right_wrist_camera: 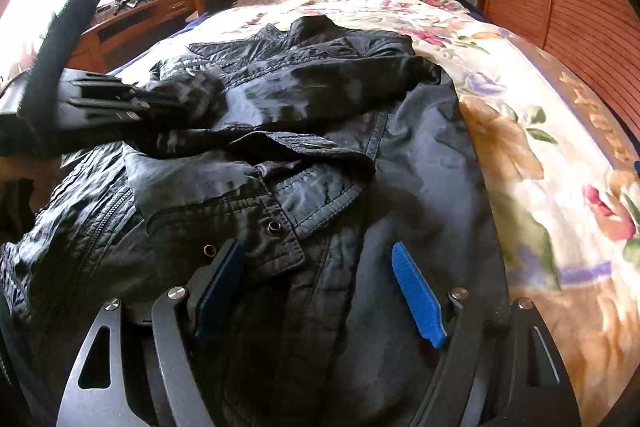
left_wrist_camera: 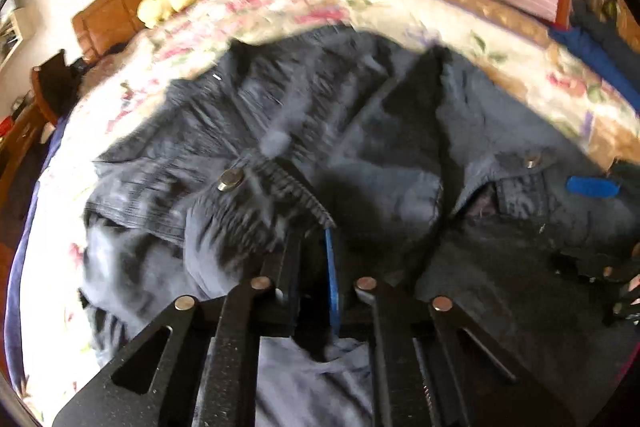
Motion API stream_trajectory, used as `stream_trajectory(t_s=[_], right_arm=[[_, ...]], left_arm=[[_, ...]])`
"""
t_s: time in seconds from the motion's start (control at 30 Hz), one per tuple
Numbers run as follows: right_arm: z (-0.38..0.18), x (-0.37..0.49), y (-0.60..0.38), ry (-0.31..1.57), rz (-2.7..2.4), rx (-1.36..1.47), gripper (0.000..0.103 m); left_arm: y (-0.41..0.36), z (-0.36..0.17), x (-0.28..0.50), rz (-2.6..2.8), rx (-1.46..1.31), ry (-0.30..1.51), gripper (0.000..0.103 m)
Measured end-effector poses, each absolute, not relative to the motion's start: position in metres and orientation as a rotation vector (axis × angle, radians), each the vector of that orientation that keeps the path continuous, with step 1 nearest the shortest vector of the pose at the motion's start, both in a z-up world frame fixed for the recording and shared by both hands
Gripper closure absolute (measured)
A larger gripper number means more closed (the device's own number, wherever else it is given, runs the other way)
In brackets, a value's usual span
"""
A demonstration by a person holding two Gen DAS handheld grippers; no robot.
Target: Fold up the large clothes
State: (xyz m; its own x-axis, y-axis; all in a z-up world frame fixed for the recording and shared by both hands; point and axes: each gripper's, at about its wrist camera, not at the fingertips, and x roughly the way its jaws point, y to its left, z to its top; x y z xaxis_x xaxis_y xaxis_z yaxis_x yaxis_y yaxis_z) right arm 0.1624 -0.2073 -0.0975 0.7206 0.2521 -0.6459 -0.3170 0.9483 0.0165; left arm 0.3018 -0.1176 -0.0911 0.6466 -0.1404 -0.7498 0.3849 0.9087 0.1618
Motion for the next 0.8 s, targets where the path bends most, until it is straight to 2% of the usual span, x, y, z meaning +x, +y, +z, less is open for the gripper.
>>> stream_trajectory(t_s=[0.23, 0.5, 0.57, 0.63, 0.8], right_arm=[[-0.098, 0.163, -0.207, 0.702, 0.316, -0.103, 0.025], [-0.099, 0.164, -0.206, 0.708, 0.317, -0.108, 0.025], [-0.099, 0.165, -0.207, 0.709, 0.317, -0.108, 0.025], [-0.098, 0.164, -0.207, 0.708, 0.318, -0.109, 0.025], [-0.09, 0.159, -0.205, 0.683, 0.318, -0.13, 0.025]], left_arm=[[-0.074, -0.057, 0.265, -0.28, 0.243, 0.736, 0.094], [-0.031, -0.069, 0.211, -0.309, 0.117, 0.798, 0.092], [-0.023, -0.071, 0.199, -0.307, 0.097, 0.8, 0.082], [-0.011, -0.073, 0.185, -0.304, 0.068, 0.805, 0.075], [0.019, -0.078, 0.159, -0.234, 0.078, 0.818, 0.074]])
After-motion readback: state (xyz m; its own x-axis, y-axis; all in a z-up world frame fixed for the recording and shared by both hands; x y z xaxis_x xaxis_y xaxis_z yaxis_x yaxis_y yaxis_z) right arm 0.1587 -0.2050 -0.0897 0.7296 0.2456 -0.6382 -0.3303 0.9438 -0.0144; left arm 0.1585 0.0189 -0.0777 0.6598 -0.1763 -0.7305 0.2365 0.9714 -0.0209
